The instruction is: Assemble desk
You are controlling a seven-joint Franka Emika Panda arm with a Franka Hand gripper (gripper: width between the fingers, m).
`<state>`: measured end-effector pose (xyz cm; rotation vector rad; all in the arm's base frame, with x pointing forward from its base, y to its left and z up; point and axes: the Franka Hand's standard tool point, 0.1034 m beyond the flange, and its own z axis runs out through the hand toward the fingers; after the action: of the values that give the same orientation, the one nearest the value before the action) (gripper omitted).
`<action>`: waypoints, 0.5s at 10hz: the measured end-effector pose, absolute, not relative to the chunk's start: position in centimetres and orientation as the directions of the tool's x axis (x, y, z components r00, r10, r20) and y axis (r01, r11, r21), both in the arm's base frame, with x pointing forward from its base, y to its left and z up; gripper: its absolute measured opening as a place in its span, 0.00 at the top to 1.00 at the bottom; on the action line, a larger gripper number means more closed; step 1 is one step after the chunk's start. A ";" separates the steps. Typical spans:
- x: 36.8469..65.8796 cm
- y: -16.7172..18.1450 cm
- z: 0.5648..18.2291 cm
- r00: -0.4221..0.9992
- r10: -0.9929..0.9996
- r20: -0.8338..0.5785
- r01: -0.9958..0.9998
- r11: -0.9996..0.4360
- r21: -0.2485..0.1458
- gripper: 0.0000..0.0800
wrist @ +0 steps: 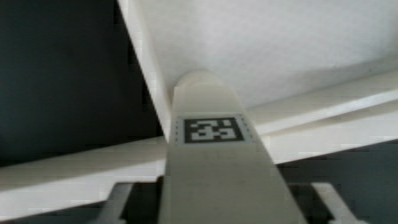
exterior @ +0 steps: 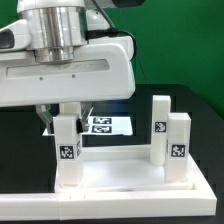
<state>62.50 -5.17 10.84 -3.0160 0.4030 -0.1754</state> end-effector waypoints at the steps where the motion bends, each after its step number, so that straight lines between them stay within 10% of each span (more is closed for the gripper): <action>1: 62.5 -5.3 10.8 0.935 -0.343 0.090 -0.331 -0.936 -0.119 0.64; 5: 63.1 -5.8 10.6 0.636 -0.771 -0.038 -0.764 -0.622 -0.168 0.64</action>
Offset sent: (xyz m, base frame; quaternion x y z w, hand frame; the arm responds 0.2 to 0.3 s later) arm 0.0210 -0.0054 0.0034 0.0148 -0.0419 0.3403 0.9393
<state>63.07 -5.84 10.65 -2.6865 1.2715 -0.0568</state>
